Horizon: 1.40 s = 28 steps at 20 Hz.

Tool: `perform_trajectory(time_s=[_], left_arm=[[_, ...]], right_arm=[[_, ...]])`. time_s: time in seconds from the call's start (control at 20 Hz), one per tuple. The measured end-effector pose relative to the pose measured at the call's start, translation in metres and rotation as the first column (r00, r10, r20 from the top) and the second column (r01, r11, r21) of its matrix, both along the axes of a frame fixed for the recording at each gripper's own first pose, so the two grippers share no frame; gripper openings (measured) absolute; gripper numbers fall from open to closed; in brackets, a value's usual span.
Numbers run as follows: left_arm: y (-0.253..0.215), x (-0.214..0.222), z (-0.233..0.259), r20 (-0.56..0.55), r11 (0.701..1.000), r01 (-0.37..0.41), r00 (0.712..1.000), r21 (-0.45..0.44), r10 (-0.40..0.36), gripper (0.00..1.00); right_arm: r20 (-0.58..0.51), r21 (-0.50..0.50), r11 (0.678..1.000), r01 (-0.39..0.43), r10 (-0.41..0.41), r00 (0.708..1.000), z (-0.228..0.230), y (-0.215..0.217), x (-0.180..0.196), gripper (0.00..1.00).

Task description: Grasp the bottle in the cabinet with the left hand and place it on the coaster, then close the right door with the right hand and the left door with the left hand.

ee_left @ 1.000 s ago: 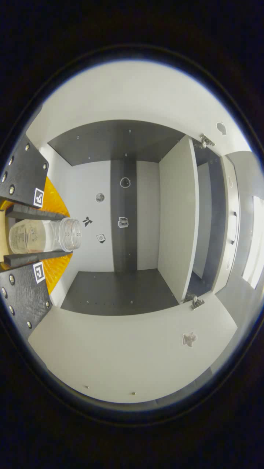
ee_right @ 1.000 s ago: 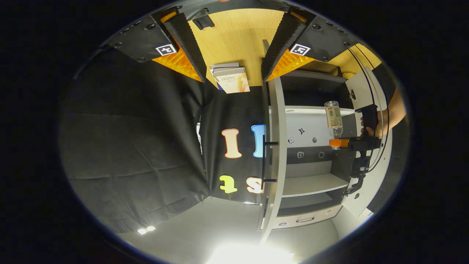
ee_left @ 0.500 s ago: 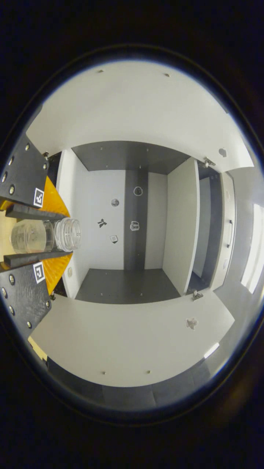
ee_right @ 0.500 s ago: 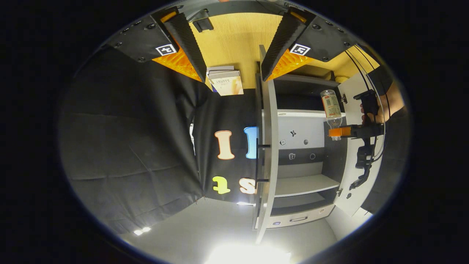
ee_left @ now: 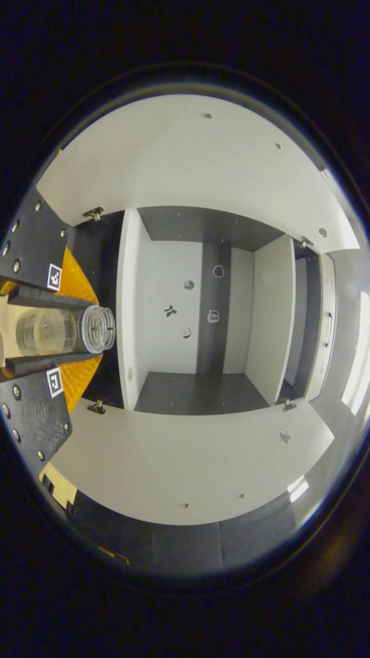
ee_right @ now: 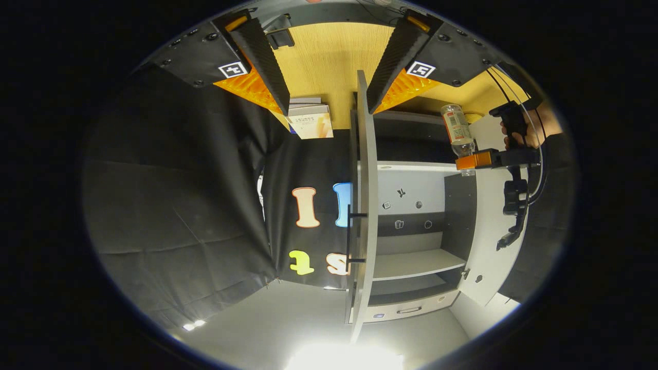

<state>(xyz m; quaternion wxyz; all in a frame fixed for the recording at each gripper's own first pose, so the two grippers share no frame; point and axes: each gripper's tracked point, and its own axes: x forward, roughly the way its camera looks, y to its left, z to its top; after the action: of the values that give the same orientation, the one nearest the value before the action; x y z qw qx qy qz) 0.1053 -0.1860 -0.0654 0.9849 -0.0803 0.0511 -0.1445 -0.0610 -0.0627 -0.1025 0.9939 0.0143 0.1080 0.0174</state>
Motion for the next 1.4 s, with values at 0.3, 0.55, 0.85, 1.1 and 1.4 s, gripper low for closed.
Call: perform_trajectory(time_s=[0.3, 0.55, 0.85, 1.1, 1.4], left_arm=[[-0.007, -0.023, -0.047, -0.037, 1.0, 0.017, 0.999, -0.018, -0.018, 0.39], [-0.015, -0.04, -0.078, -0.064, 0.999, 0.044, 0.997, -0.002, -0.044, 0.39], [-0.032, -0.054, -0.112, -0.103, 0.997, 0.074, 0.992, 0.006, -0.073, 0.39], [-0.045, -0.063, -0.134, -0.116, 0.995, 0.096, 0.989, 0.026, -0.092, 0.39], [-0.055, -0.072, -0.165, -0.149, 0.994, 0.105, 0.984, 0.043, -0.098, 0.39]], right_arm=[[-0.005, -0.007, 1.0, -0.009, 0.009, 1.0, -0.011, 0.007, -0.002, 0.96], [-0.022, -0.007, 1.0, -0.014, 0.014, 1.0, -0.02, 0.014, -0.004, 0.96], [-0.037, -0.032, 0.999, -0.025, 0.024, 0.999, -0.024, 0.016, -0.007, 0.96], [-0.055, -0.05, 0.998, -0.025, 0.022, 0.998, -0.027, 0.014, -0.007, 0.96], [-0.078, -0.079, 0.996, -0.038, 0.032, 0.996, -0.032, 0.015, -0.006, 0.96]])
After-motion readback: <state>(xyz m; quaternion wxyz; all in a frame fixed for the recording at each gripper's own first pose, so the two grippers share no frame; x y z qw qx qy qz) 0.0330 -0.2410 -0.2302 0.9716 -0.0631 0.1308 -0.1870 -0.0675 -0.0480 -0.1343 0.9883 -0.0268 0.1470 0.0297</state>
